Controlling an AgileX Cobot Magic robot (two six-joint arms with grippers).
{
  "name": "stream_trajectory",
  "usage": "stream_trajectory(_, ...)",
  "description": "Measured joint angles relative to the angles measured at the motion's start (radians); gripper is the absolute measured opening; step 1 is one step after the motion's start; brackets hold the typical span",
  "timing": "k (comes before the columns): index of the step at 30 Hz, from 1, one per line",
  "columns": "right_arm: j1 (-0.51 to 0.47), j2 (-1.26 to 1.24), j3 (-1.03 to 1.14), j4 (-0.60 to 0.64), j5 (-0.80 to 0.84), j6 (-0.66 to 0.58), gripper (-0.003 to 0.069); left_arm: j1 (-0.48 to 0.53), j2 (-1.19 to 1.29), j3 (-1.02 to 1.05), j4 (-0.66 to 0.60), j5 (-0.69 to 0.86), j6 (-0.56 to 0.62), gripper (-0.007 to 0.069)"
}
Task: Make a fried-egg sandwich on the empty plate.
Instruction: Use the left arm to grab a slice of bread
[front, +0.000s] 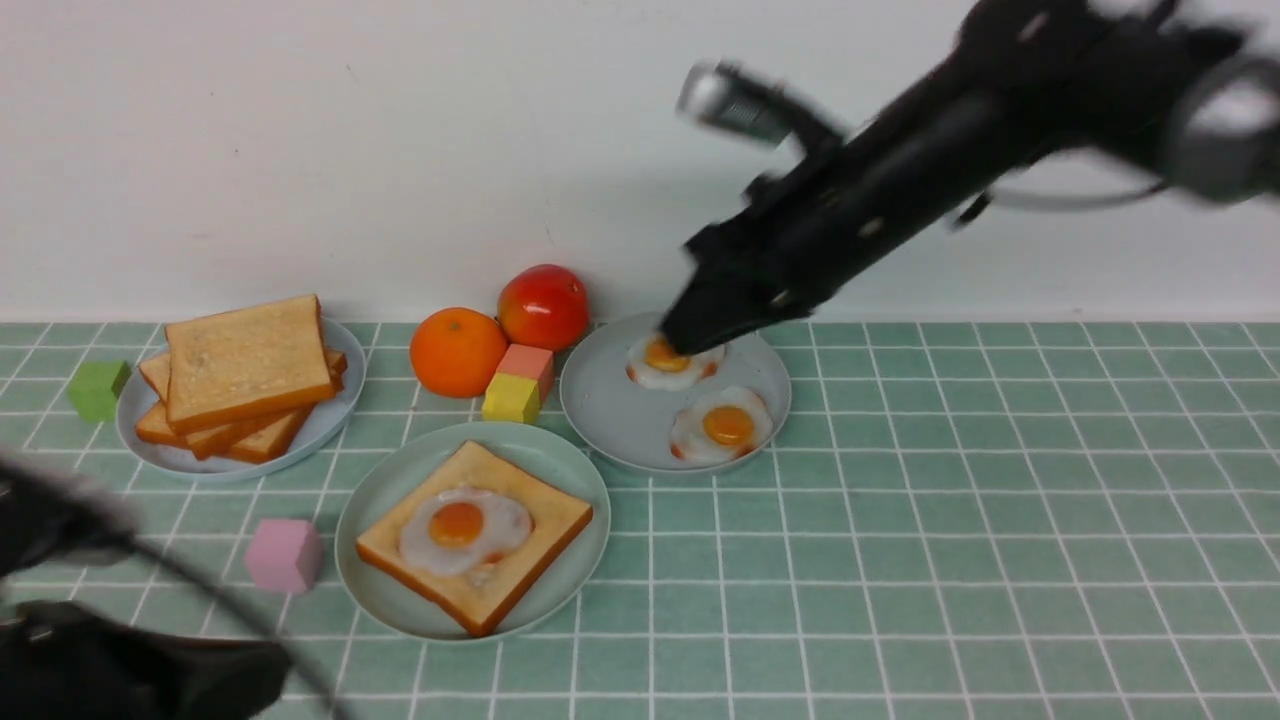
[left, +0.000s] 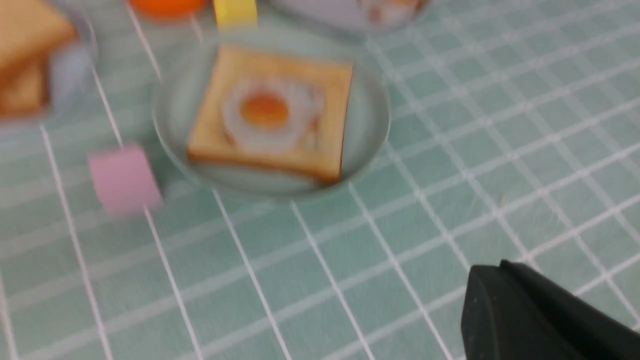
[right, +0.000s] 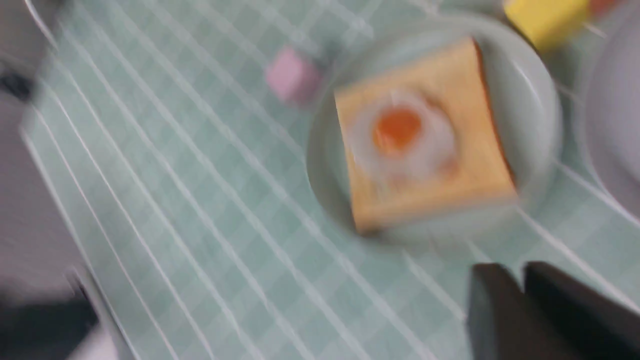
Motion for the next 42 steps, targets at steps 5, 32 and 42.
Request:
stream_trajectory(5,0.055,-0.256,0.079,-0.285,0.039,0.154,-0.0001,0.007,0.245,-0.145,-0.001,0.026,-0.02,-0.0013)
stream_trajectory(32,0.117,-1.04,0.748,-0.481,-0.235,0.266,0.0032,0.577,1.213,-1.048,-0.079,0.314,1.104,0.0097)
stream_trajectory(42,0.117,-1.037,0.748,-0.484,-0.298,0.266,0.0036,0.577,1.264,-1.051,-0.095,0.206,1.293,0.0493)
